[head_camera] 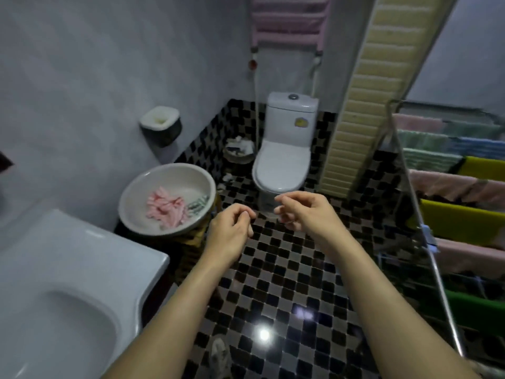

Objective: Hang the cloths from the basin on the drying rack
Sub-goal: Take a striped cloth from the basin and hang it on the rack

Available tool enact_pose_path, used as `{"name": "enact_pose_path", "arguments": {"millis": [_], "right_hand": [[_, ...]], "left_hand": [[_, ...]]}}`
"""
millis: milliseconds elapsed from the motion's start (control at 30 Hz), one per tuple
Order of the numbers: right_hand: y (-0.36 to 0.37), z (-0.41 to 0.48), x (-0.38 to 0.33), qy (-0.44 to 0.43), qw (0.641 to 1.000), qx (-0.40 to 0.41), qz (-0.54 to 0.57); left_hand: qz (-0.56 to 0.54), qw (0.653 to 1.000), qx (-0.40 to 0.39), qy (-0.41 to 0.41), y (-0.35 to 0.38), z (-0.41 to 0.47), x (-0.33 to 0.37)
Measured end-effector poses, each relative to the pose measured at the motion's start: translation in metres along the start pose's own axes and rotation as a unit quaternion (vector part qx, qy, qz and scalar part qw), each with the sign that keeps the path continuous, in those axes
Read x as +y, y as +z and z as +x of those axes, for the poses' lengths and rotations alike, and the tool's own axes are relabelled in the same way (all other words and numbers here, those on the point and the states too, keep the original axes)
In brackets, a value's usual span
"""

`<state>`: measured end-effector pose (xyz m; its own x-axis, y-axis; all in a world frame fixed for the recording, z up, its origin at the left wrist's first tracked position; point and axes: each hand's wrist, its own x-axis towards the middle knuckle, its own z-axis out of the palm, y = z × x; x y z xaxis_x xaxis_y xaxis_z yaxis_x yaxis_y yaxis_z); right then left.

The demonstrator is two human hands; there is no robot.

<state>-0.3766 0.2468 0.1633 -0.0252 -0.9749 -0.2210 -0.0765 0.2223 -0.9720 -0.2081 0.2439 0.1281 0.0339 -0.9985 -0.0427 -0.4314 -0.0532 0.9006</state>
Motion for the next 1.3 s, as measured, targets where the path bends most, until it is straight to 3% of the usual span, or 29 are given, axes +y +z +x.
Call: {"name": "enact_pose_path", "arguments": {"millis": [267, 500, 733, 1000, 1133, 1300], "right_hand": [[0.132, 0.114, -0.004, 0.094, 0.99, -0.102, 0.029], [0.22, 0.213, 0.036, 0.121, 0.969, -0.143, -0.159], [0.267, 0.272, 0.061, 0.064, 0.858, -0.22, -0.46], [0.297, 0.333, 0.098, 0.017, 0.76, -0.288, -0.582], [0.304, 0.359, 0.119, 0.055, 0.738, -0.307, -0.598], [0.308, 0.382, 0.138, 0.092, 0.726, -0.317, -0.604]], "left_hand": [[0.048, 0.987, 0.108, -0.105, -0.1, 0.093, -0.085], [0.13, 0.971, 0.042, -0.195, -0.153, 0.161, -0.171], [0.177, 0.956, -0.037, -0.23, -0.151, 0.198, -0.224], [0.264, 0.917, -0.129, -0.269, -0.126, 0.233, -0.271], [0.311, 0.886, -0.19, -0.285, -0.111, 0.244, -0.282], [0.242, 0.91, -0.054, -0.332, -0.105, 0.253, -0.288]]}}
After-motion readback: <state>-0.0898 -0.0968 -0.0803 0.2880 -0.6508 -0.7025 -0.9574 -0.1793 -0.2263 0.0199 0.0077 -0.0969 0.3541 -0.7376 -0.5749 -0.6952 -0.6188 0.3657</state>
